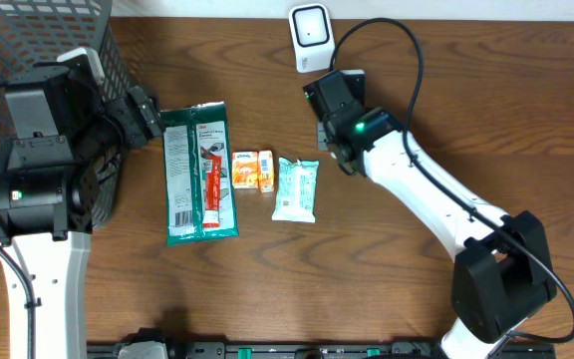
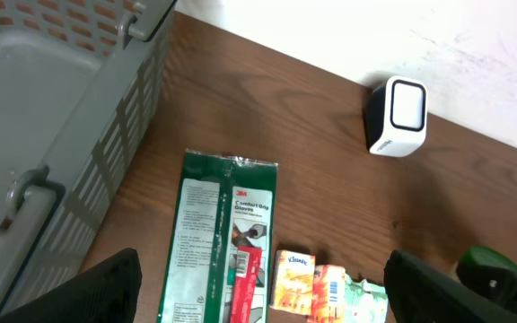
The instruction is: Scan the item barcode
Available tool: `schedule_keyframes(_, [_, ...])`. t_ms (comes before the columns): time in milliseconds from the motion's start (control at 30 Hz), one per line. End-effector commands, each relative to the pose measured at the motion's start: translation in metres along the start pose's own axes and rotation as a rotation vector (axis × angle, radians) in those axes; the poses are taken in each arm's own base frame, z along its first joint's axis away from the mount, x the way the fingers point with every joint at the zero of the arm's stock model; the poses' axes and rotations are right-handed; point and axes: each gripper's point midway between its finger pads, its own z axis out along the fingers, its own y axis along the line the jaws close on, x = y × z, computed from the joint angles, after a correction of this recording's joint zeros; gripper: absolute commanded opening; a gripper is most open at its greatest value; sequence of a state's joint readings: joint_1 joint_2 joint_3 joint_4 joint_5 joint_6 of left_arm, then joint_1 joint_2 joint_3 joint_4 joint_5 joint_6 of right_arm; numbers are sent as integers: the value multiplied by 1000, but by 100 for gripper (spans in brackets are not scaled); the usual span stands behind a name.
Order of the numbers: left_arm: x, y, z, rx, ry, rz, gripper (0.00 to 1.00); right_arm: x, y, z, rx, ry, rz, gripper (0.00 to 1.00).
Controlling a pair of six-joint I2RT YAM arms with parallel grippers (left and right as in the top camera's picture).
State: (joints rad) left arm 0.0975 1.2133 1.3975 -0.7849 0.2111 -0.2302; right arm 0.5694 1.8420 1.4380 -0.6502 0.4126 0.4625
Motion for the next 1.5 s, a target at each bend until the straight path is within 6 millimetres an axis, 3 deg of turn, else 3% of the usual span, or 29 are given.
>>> schedule_keyframes(0, [-2, 0, -1, 3, -3, 10, 87, 9, -2, 9, 48, -25, -25, 59])
schedule_keyframes(233, [-2, 0, -1, 3, -3, 10, 87, 31, -1, 30, 34, -49, -14, 59])
schedule_keyframes(433, [-2, 0, -1, 3, -3, 10, 87, 48, -5, 38, 44, -23, -28, 61])
schedule_keyframes(500, [-2, 0, -1, 3, -3, 10, 87, 50, -6, 38, 44, -15, -31, 63])
schedule_keyframes(600, [-2, 0, -1, 3, -3, 10, 87, 51, -4, 37, 32, -8, -31, 75])
schedule_keyframes(733, [-2, 0, -1, 3, -3, 10, 87, 55, -2, 37, 15, 12, -36, 77])
schedule_keyframes(900, [-2, 0, -1, 3, -3, 10, 87, 53, -2, 35, 16, 12, -63, 92])
schedule_keyframes(1033, [-2, 0, -1, 3, -3, 10, 87, 46, -8, 20, 24, 26, -84, 98])
schedule_keyframes(1300, [-2, 0, -1, 3, -3, 10, 87, 5, -15, -45, -136, 124, -64, 99])
schedule_keyframes(1467, [-2, 0, -1, 3, -3, 10, 87, 3, -28, -61, -252, 233, -50, 99])
